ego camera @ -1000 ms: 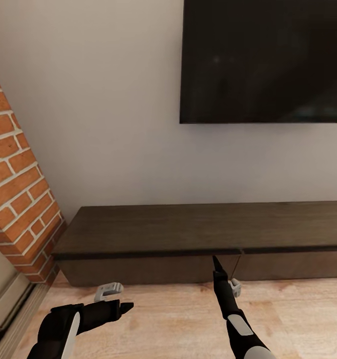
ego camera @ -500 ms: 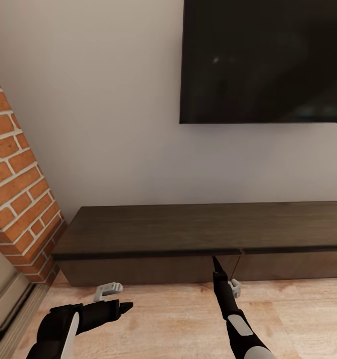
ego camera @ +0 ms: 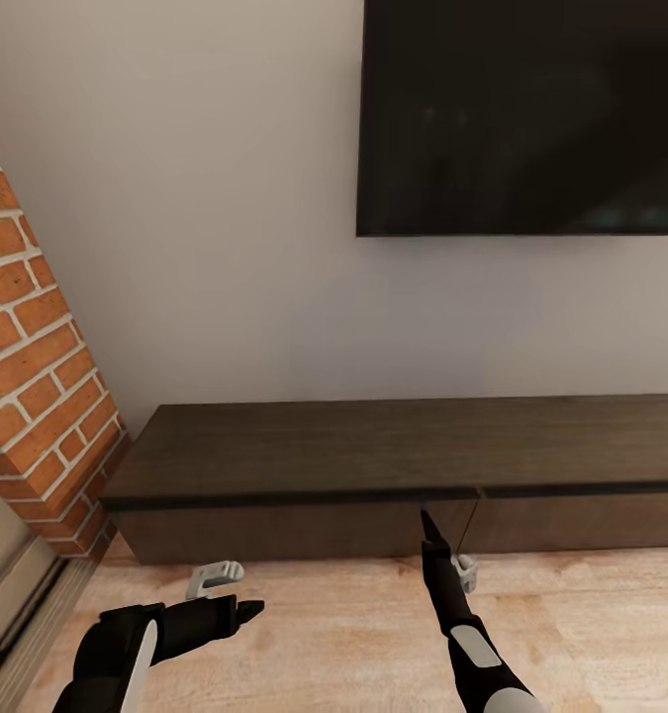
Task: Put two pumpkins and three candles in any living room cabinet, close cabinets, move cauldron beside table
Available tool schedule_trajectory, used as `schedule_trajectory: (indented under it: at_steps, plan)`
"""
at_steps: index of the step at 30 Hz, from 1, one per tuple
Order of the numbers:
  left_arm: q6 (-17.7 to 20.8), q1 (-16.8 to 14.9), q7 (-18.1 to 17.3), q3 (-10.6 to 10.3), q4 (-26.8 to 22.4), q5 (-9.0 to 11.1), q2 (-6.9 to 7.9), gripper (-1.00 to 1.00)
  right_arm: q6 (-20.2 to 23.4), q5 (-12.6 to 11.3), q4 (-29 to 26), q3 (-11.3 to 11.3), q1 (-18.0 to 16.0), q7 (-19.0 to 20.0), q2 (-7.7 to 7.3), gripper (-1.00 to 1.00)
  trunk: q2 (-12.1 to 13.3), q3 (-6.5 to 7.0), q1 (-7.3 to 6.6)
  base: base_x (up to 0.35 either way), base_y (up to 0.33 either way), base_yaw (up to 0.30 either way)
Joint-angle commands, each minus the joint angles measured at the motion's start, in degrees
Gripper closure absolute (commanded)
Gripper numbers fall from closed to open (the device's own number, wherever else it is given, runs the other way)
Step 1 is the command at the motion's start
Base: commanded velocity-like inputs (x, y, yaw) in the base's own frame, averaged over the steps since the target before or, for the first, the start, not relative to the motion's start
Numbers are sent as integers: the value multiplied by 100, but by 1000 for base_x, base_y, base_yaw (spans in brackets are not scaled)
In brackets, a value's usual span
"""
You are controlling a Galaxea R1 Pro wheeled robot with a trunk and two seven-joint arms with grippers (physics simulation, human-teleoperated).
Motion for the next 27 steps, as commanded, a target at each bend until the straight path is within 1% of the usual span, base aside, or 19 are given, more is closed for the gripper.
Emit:
schedule_trajectory:
  at_steps: [1,22,27]
  plan:
    - [25,-4,-48,9,-5,-42,-7,-100,-7,-32,4,3,-3,18,1,-100,-44,-23,22,0,0,0]
    - [16,-4,-52,-16,-5,-55,-8,-100,-20,-1,4,25,-3,42,1,-100,-886,-400,483,0,0,0]
    - [16,-4,-52,-16,-5,-55,-8,-100,-138,-9,4,39,-3,81,1,-100,-1087,-490,593,0,0,0]
